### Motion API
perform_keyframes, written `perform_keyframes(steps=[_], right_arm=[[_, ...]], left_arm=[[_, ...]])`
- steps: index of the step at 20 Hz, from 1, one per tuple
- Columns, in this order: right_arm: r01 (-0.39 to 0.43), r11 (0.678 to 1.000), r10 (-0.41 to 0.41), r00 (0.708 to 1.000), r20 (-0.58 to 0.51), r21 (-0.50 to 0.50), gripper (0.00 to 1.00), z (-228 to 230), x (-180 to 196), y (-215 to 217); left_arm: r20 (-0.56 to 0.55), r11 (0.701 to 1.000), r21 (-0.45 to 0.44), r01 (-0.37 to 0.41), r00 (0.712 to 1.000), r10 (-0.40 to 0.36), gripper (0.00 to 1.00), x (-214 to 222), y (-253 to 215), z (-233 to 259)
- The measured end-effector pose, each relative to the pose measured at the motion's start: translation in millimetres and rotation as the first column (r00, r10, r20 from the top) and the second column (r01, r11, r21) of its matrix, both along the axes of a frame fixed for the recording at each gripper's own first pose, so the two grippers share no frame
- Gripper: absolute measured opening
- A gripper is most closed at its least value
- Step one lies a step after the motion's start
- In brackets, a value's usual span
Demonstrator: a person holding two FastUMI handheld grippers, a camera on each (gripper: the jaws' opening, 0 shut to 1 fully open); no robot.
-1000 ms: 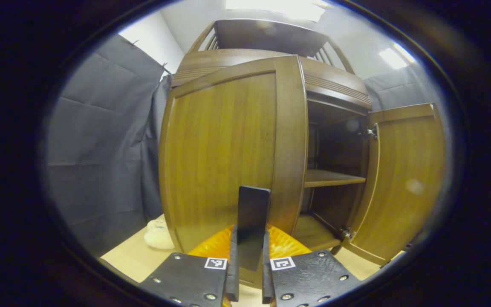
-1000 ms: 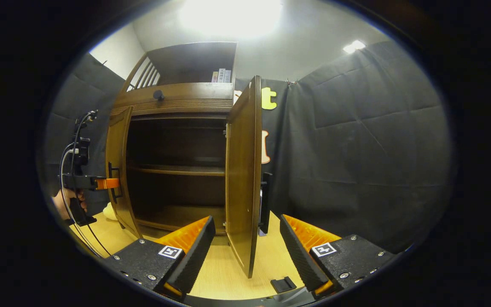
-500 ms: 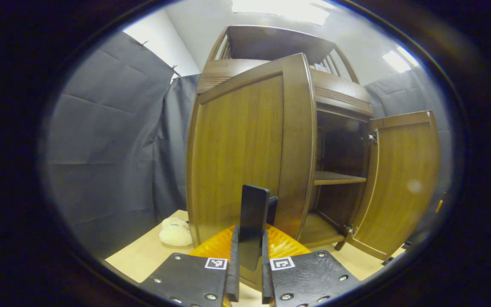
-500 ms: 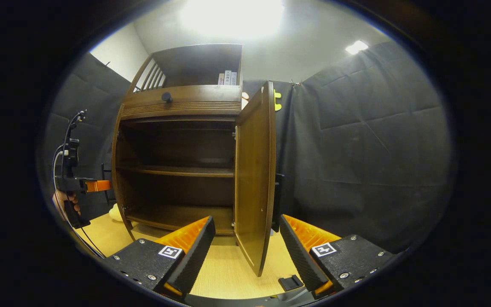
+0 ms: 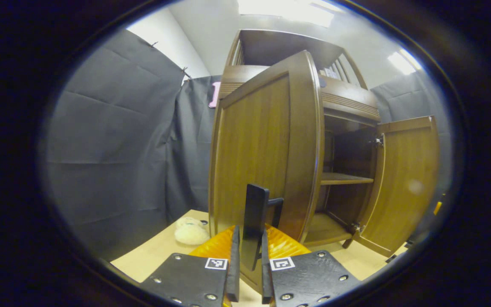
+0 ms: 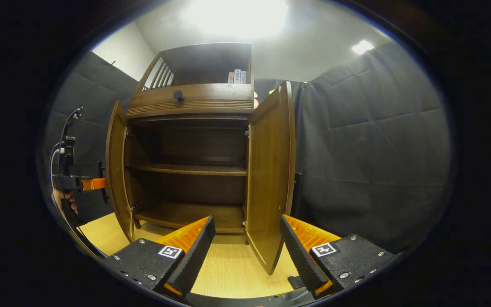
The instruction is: Open the right door of the double-door shoe cabinet with the right hand, and open the left door with the left hand.
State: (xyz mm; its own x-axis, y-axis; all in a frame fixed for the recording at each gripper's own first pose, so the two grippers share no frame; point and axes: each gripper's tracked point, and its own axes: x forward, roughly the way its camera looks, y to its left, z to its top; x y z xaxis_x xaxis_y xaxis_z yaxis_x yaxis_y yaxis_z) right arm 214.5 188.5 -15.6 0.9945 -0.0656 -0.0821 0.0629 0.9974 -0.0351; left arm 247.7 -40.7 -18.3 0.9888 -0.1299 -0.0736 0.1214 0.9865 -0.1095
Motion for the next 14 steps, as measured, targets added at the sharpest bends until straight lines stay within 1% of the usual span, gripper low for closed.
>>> perform_keyframes(steps=[1,2,3,4,5,6,7,8,10,11,12,13,14], right_arm=[[-0.001,1.000,0.001,1.000,0.002,0.006,0.94,0.5,-0.7,0.6],[-0.001,1.000,0.001,1.000,0.003,0.012,0.92,0.7,-1.1,2.1],[-0.002,1.000,0.002,1.000,0.004,0.017,0.94,0.9,-1.8,2.3],[-0.005,1.000,0.005,1.000,0.004,0.022,0.92,0.2,-1.5,4.4],[-0.007,1.000,0.007,1.000,0.004,0.025,0.94,1.2,-1.3,5.4],[-0.010,1.000,0.009,1.000,0.004,0.027,0.92,1.8,-2.1,6.7],[-0.014,0.999,0.013,1.000,0.006,0.030,0.94,3.4,-2.6,8.8],[-0.018,0.999,0.018,1.000,0.007,0.032,0.92,4.3,-2.8,12.1],[-0.029,0.999,0.028,1.000,0.013,0.032,0.92,7.1,-4.8,17.2],[-0.033,0.999,0.033,0.999,0.014,0.030,0.92,7.8,-6.6,19.9],[-0.038,0.999,0.037,0.999,0.014,0.028,0.94,8.4,-8.9,22.7],[-0.040,0.999,0.040,0.999,0.014,0.027,0.92,9.1,-11.2,25.1],[-0.045,0.999,0.044,0.999,0.017,0.026,0.94,10.5,-13.3,27.6]], left_arm=[[-0.001,1.000,-0.005,-0.013,1.000,0.013,0.16,-0.6,6.4,0.3],[-0.001,1.000,-0.009,-0.023,1.000,0.023,0.18,-0.6,10.6,0.0],[0.000,0.999,-0.009,-0.033,0.999,0.033,0.20,-1.8,15.8,0.8],[0.001,0.999,-0.004,-0.042,0.999,0.042,0.22,-2.2,21.2,1.5],[-0.001,0.999,0.002,-0.052,0.999,0.052,0.24,-3.9,27.8,-0.2],[0.000,0.998,0.007,-0.059,0.998,0.059,0.27,-5.1,32.2,0.2],[0.002,0.998,0.011,-0.067,0.998,0.067,0.27,-6.8,38.6,0.6],[0.009,0.995,0.026,-0.096,0.995,0.096,0.21,-10.3,47.9,3.5],[0.015,0.992,0.039,-0.122,0.992,0.122,0.16,-10.9,61.1,2.2],[0.014,0.990,0.041,-0.135,0.991,0.134,0.16,-13.4,68.2,0.4],[0.012,0.988,0.045,-0.149,0.989,0.148,0.16,-15.7,71.4,1.3],[0.012,0.985,0.050,-0.165,0.986,0.165,0.16,-16.6,75.8,0.4],[0.013,0.982,0.055,-0.180,0.984,0.179,0.19,-18.3,79.7,0.6]])
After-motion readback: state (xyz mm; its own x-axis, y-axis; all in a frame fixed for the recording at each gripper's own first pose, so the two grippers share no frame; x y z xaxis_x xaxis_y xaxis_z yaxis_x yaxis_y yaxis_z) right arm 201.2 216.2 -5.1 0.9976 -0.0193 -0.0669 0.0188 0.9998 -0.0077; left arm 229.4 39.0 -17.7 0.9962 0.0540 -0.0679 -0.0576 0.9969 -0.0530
